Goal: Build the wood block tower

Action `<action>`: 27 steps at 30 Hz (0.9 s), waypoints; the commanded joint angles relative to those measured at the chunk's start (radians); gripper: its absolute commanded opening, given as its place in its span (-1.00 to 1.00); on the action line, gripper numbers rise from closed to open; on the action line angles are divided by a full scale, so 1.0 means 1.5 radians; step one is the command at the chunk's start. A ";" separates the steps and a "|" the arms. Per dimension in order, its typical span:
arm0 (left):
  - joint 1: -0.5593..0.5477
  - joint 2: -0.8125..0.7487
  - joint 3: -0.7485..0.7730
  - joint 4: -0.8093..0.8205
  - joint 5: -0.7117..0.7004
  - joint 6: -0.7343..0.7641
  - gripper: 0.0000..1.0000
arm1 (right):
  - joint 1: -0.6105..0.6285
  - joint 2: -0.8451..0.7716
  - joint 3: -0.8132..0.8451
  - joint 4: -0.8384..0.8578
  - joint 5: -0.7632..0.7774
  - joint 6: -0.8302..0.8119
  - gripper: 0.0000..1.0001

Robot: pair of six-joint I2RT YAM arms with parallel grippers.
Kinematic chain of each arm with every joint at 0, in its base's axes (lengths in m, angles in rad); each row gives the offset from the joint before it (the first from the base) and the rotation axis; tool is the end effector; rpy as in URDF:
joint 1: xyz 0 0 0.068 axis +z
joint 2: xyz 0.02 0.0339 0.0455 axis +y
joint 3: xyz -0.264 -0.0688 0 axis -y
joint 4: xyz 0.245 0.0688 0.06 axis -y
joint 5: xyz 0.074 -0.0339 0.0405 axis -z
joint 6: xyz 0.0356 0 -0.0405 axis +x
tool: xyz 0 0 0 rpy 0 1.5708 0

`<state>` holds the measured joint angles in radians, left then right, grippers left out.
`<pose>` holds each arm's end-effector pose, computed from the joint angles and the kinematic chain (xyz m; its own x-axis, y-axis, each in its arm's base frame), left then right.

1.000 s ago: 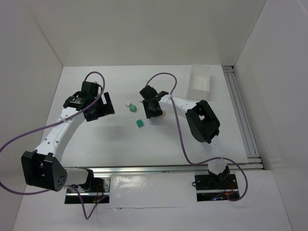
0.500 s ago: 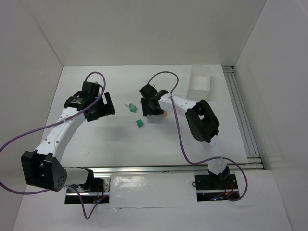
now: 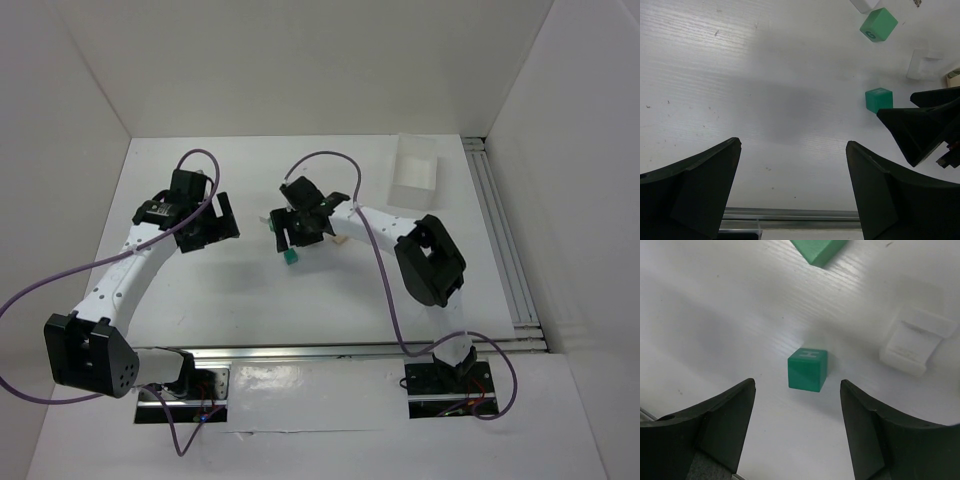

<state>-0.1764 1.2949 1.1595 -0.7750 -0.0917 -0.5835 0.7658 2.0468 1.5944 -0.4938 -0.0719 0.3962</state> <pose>0.2625 -0.0435 0.3075 -0.7147 -0.4299 -0.5518 -0.3287 0.9027 -0.2776 0.3237 0.3148 0.2062 -0.8179 -0.2525 -0.5170 -0.4400 0.8534 0.2794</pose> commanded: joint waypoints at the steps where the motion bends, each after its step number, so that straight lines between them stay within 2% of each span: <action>1: -0.003 -0.010 0.001 0.009 0.000 -0.011 1.00 | 0.003 0.019 -0.005 0.037 -0.048 -0.022 0.52; 10: -0.003 -0.010 0.001 0.009 0.000 -0.011 1.00 | 0.033 0.085 0.078 -0.039 0.028 -0.046 0.30; 15: -0.003 -0.010 0.001 0.009 0.000 -0.005 1.00 | 0.041 0.087 0.072 -0.054 0.146 -0.011 -0.28; 19: -0.003 -0.010 0.001 0.009 0.000 -0.005 1.00 | 0.020 0.077 0.047 -0.069 0.201 0.041 -0.28; 27: -0.003 -0.010 0.001 0.009 0.006 -0.005 1.00 | -0.011 0.039 -0.036 -0.045 0.233 0.116 -0.25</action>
<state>-0.1764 1.2949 1.1584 -0.7750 -0.0917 -0.5831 0.7670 2.1365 1.5948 -0.5156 0.1928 0.5133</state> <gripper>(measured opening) 0.999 0.434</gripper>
